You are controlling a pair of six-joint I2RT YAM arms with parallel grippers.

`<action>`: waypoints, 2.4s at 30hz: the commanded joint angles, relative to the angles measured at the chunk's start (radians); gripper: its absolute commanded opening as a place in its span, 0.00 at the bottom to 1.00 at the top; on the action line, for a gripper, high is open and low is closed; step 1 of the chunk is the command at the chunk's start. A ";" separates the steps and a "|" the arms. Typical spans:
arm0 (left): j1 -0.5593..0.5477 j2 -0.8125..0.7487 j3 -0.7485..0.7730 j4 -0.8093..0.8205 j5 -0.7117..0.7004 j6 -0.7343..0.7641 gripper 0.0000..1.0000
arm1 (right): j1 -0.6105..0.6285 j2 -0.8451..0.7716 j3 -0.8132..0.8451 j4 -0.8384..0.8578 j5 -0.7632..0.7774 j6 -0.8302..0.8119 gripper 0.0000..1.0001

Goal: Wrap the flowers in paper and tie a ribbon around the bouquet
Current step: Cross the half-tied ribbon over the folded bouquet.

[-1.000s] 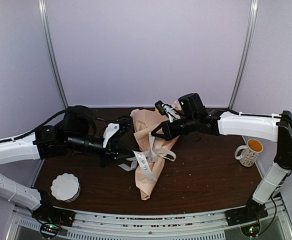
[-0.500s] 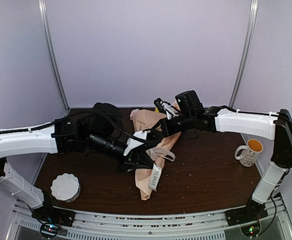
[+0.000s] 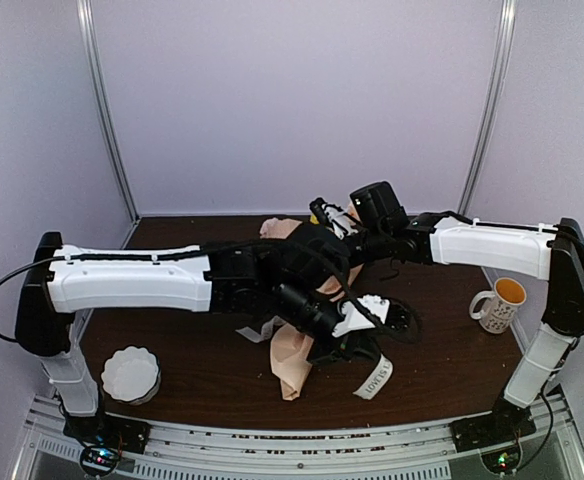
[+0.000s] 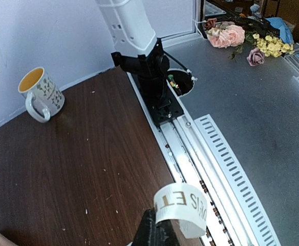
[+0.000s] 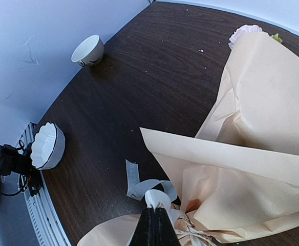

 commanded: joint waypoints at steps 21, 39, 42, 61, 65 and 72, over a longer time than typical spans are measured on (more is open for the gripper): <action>0.110 -0.128 -0.132 0.193 -0.091 -0.030 0.77 | 0.018 -0.042 -0.003 -0.003 -0.012 -0.013 0.00; 0.456 -0.277 -0.652 0.819 -0.076 -0.514 0.67 | 0.083 -0.122 -0.139 0.214 -0.001 0.177 0.00; 0.456 -0.231 -0.614 0.803 -0.065 -0.497 0.66 | 0.089 -0.123 -0.150 0.232 0.001 0.192 0.00; 0.477 -0.151 -0.629 0.868 -0.020 -0.530 0.00 | -0.004 -0.164 -0.159 0.021 0.085 0.048 0.40; 0.481 -0.147 -0.634 0.874 -0.006 -0.531 0.00 | -0.095 -0.114 -0.187 -0.058 0.104 0.036 0.34; 0.493 -0.154 -0.634 0.875 0.024 -0.531 0.00 | -0.112 0.054 -0.061 -0.229 0.096 -0.157 0.18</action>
